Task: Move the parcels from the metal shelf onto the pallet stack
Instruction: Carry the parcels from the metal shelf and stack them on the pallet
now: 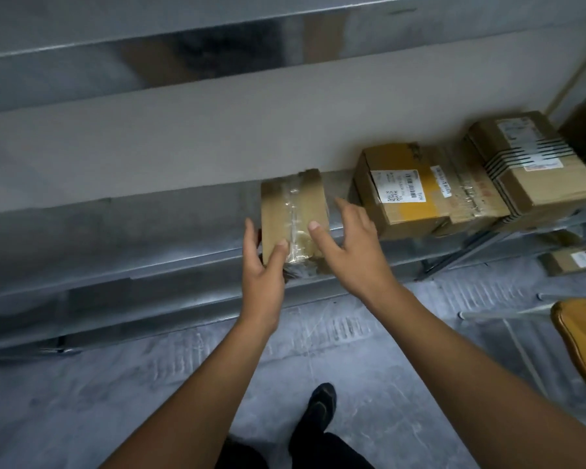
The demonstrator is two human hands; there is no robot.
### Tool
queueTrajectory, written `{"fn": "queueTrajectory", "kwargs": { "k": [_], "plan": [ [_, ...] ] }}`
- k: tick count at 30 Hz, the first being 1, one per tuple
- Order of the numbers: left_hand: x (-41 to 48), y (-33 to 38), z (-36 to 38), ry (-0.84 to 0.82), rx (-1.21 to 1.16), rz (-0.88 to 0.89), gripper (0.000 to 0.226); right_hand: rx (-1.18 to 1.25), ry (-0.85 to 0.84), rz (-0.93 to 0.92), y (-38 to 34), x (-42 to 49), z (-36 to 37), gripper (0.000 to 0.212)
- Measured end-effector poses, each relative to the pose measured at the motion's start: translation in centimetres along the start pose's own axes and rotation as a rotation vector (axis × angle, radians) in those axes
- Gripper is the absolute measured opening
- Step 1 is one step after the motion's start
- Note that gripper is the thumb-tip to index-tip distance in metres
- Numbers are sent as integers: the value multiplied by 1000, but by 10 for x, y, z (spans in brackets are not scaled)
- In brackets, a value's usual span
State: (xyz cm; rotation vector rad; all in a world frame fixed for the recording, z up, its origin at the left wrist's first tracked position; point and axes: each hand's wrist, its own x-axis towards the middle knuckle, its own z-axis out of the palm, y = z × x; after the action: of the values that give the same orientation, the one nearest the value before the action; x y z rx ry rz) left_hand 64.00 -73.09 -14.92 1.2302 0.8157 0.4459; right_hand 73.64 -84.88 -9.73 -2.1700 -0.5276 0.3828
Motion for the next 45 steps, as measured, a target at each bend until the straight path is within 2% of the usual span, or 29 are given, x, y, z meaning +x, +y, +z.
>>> {"fn": "queueTrajectory", "kwargs": {
  "k": [5, 9, 15, 18, 22, 24, 29, 36, 40, 43, 45],
  "plan": [
    [-21, 37, -87, 78, -46, 78, 78, 140, -117, -100, -65, -28, 71, 74],
    [-43, 65, -171, 135, -24, 190, 57, 186, -147, -201, -130, -55, 130, 60],
    [-73, 107, -311, 311, -22, 343, 49, 251, -274, -317, -231, -105, 229, 45],
    [-92, 119, -380, 417, -8, 402, 53, 292, -343, -369, -276, -131, 282, 50],
    [-128, 125, -473, 588, -53, 452, 43, 303, -462, -486, -333, -176, 355, 52],
    [-141, 126, -500, 650, -40, 456, 42, 307, -507, -526, -349, -190, 378, 52],
    [-184, 124, -584, 873, -58, 472, 50, 302, -704, -631, -401, -240, 451, 30],
    [-226, 111, -683, 1151, -33, 439, 53, 303, -959, -727, -454, -296, 553, 36],
    [-233, 106, -749, 1287, -19, 406, 60, 325, -1092, -742, -487, -322, 620, 46],
    [-228, 107, -800, 1368, 3, 384, 62, 322, -1170, -760, -514, -331, 673, 39],
    [-221, 111, -836, 1406, 10, 372, 62, 321, -1215, -755, -536, -333, 709, 41]
  ]
}}
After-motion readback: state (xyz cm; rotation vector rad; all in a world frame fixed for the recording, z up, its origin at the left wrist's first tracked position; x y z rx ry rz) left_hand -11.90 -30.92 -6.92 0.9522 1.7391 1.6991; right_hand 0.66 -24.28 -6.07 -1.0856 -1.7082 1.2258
